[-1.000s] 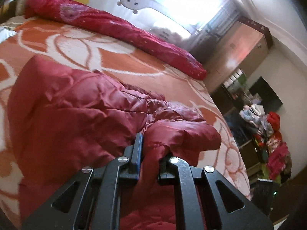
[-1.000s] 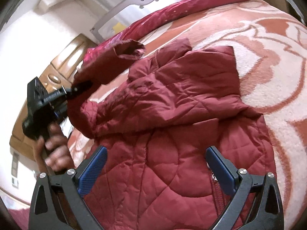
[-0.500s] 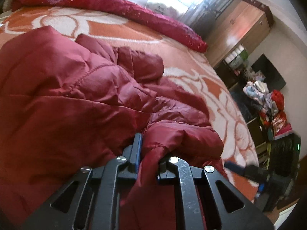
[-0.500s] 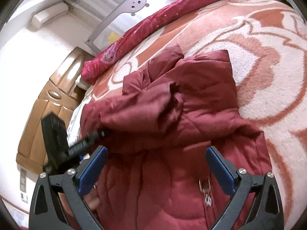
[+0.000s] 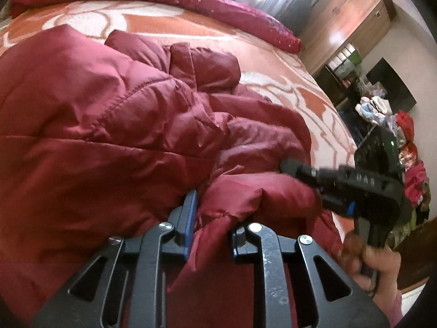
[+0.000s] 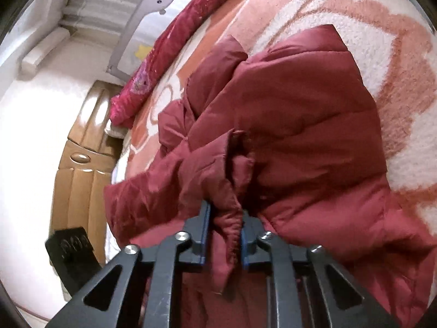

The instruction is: Fold large clothes

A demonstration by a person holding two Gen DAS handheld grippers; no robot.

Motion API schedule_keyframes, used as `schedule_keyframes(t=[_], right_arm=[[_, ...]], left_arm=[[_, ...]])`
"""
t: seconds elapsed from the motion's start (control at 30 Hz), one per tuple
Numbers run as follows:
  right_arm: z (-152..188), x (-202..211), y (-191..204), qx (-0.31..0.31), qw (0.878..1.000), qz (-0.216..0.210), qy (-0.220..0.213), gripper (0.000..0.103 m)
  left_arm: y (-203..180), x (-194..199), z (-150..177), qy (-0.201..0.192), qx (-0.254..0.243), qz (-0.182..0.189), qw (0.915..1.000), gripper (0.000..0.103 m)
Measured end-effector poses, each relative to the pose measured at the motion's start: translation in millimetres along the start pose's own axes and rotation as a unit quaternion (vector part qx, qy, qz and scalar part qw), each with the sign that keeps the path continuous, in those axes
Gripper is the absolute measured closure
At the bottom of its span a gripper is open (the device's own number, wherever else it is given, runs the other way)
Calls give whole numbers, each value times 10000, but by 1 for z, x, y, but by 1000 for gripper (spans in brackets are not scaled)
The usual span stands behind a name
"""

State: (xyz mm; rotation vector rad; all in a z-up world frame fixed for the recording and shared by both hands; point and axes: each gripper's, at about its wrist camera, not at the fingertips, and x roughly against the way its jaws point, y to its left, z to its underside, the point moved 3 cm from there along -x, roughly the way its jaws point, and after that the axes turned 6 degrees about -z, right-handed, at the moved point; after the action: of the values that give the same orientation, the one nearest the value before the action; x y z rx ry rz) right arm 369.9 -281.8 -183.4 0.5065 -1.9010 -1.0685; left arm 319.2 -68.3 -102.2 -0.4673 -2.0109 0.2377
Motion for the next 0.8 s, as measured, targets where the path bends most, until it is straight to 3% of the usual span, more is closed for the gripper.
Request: schedule_keyframes(t=[0.13,0.23,0.27,0.3,0.57,0.8], right_arm=[[-1,3,12,249,9996,-27,-101,95],[-2,8,24,489,9986,92,-197,96],[-4,12,29,574,9979,145,-277,97],[-7,17,33,659,9968,218,-396,97],[-23,67,47,1084,9867,464,-1117,98],[-24,67,43,1532,9776,936,-1101,98]], left_arm=[[-1,14,12,127,-154,33,9998,82],[0,26,19,210,-232,178,9994,57],[2,32,22,220,-236,221,9992,39],[3,36,23,201,-234,187,9993,33],[38,74,-1,-559,-13,-261,9981,33],[84,59,-32,-677,344,-675,9948,33]])
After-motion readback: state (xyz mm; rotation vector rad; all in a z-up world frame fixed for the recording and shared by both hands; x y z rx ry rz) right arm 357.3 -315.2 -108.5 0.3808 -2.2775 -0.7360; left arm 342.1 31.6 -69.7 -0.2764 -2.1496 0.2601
